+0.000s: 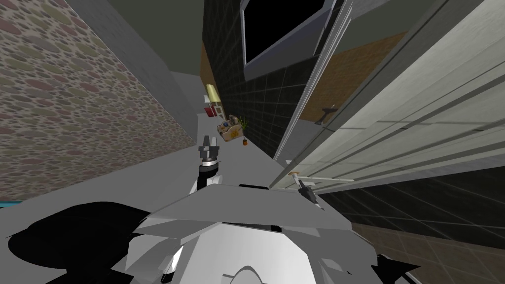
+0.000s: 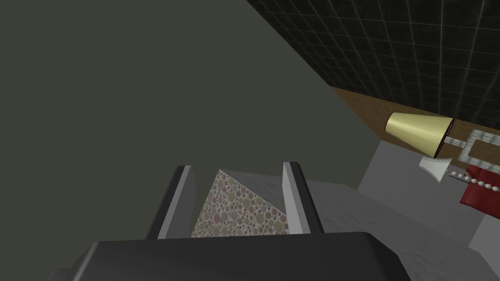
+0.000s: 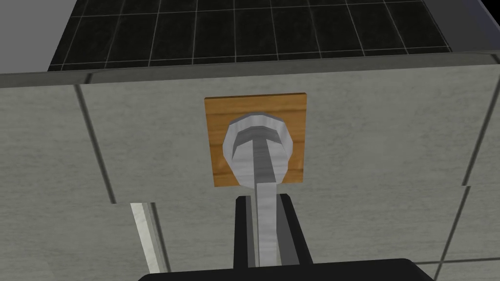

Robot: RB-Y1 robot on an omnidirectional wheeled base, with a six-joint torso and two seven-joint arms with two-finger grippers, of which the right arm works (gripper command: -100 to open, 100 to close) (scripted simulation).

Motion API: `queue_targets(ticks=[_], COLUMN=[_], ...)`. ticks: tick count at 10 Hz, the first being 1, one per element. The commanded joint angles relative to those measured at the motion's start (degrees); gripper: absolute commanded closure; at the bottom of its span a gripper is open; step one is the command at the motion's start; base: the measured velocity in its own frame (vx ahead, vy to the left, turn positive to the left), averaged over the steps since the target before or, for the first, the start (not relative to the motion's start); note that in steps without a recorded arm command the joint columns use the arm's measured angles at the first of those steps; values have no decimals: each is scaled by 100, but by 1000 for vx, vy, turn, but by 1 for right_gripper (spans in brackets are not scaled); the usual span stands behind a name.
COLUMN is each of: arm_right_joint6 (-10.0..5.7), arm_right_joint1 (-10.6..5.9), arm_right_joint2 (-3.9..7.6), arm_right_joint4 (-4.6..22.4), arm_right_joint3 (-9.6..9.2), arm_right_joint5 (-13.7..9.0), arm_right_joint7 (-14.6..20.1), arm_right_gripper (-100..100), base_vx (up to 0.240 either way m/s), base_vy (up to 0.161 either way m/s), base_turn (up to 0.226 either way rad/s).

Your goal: Pull the door open

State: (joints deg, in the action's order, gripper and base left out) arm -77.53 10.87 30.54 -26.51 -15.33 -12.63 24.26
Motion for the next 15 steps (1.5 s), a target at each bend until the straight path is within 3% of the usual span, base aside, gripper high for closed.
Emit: queue_targets(ticks=[1,6,11,12,15], arm_right_joint6=[1,-19,18,100,237], arm_right_joint1=[-16,-138,-168,-267,-412], arm_right_joint2=[12,25,14,-42,-119], arm_right_joint4=[36,155,148,105,17], arm_right_joint3=[-11,-41,-72,-65,-44], arm_right_joint5=[1,4,19,203,481], arm_right_joint7=[10,42,48,80,127], arm_right_gripper=[100,100,100,100,100], base_vx=[-232,-203,-101,-134,-182], base_vy=[-60,-78,-19,-35,-20], base_turn=[161,137,53,-85,-86])
